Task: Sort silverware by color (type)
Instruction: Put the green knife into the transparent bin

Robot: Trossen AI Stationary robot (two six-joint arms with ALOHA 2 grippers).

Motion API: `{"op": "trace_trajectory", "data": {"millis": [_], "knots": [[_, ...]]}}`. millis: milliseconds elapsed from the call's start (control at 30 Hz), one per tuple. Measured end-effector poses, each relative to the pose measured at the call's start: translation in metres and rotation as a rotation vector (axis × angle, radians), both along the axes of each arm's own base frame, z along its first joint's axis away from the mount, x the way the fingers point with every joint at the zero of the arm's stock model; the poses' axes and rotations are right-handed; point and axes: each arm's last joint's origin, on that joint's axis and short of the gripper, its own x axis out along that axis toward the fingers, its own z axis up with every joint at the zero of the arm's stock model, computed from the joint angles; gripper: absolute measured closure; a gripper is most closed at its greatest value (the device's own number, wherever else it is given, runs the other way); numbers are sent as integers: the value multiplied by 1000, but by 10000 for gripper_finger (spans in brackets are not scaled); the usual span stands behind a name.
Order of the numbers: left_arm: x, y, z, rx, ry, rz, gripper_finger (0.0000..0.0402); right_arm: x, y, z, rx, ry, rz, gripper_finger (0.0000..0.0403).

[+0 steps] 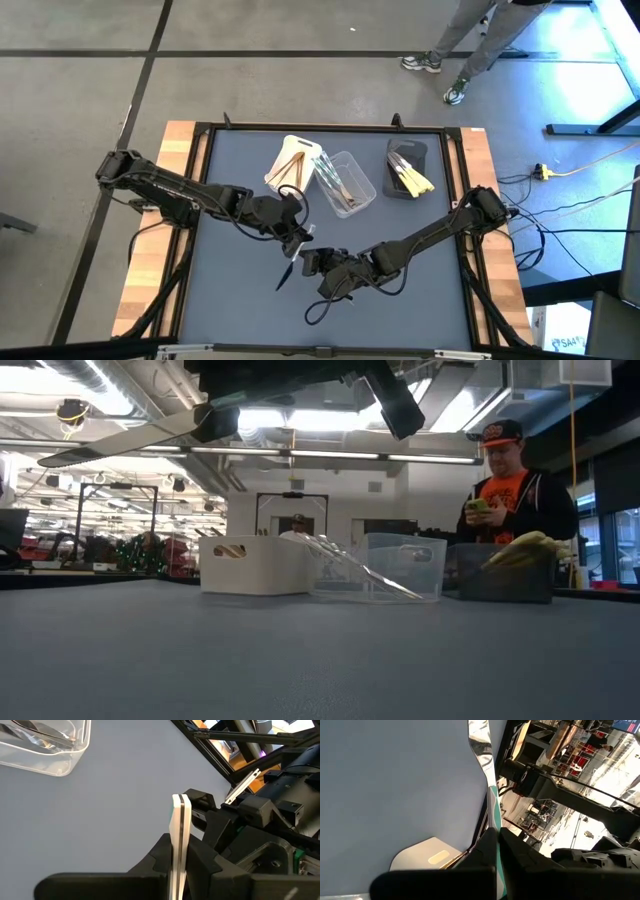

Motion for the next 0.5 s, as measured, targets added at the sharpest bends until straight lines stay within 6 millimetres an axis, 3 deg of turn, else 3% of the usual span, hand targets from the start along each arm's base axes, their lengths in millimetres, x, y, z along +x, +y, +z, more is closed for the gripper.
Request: {"op": "trace_trajectory", "data": {"millis": [500], "knots": [[1,4,0,-7,-1,4,374,0,-1,0,5,-2,-9,397]]}}
